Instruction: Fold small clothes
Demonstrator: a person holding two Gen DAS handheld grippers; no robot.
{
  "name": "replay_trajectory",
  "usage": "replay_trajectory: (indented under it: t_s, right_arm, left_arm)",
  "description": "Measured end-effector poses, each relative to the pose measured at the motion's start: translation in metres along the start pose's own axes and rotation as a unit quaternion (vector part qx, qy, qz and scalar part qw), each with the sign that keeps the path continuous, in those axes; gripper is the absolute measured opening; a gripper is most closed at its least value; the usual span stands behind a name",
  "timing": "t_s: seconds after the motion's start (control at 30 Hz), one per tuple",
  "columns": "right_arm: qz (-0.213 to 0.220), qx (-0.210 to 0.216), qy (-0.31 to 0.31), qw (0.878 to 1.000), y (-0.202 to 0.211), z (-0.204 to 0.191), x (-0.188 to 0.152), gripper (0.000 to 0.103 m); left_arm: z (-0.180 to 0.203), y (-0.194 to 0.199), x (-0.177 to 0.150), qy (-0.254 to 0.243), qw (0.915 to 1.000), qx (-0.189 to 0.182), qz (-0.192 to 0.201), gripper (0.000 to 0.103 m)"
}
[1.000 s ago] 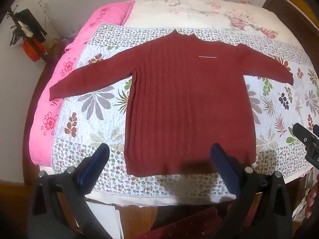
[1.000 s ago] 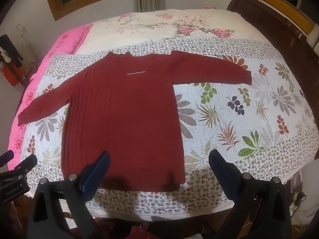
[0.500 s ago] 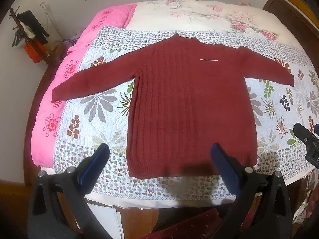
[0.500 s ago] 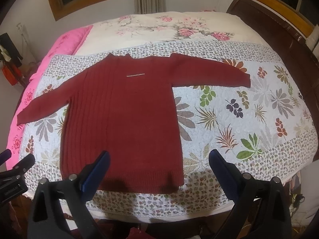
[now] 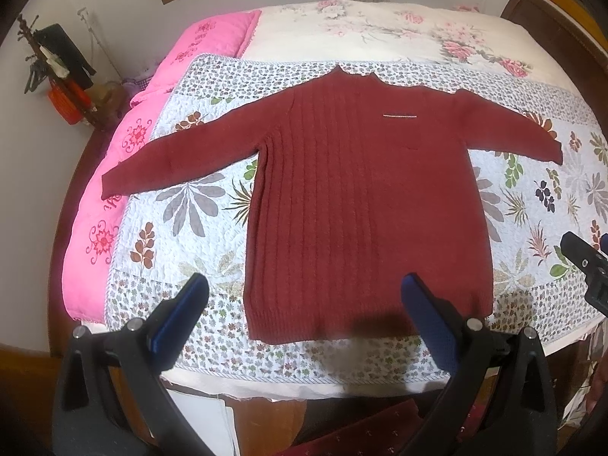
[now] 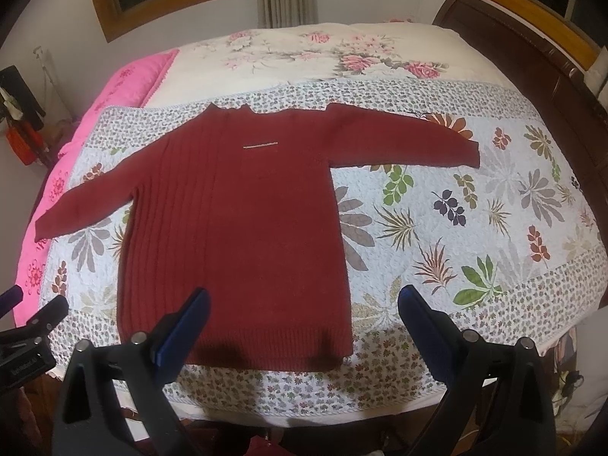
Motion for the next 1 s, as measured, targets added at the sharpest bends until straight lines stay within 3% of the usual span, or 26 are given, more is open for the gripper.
replay_trajectory:
  t_s: [1.0]
  right_arm:
    - [0.007,0.002,-0.002,1.000,-0.0014,0.0024,0.0064,0.099]
  left_arm:
    - [-0.0030,-0.0036,0.0033,0.006,0.9999,0.009,0.001,0.100]
Point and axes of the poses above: each gripper's, at about its wrist camera, not at the fingertips, and y roughly against the way its jaws point, z to its right, x to its top, the point moved 9 cm from there along -y, roughly the way its jaws point, and after that the axes turned 12 degrees about -z, right-handed, at the moved point
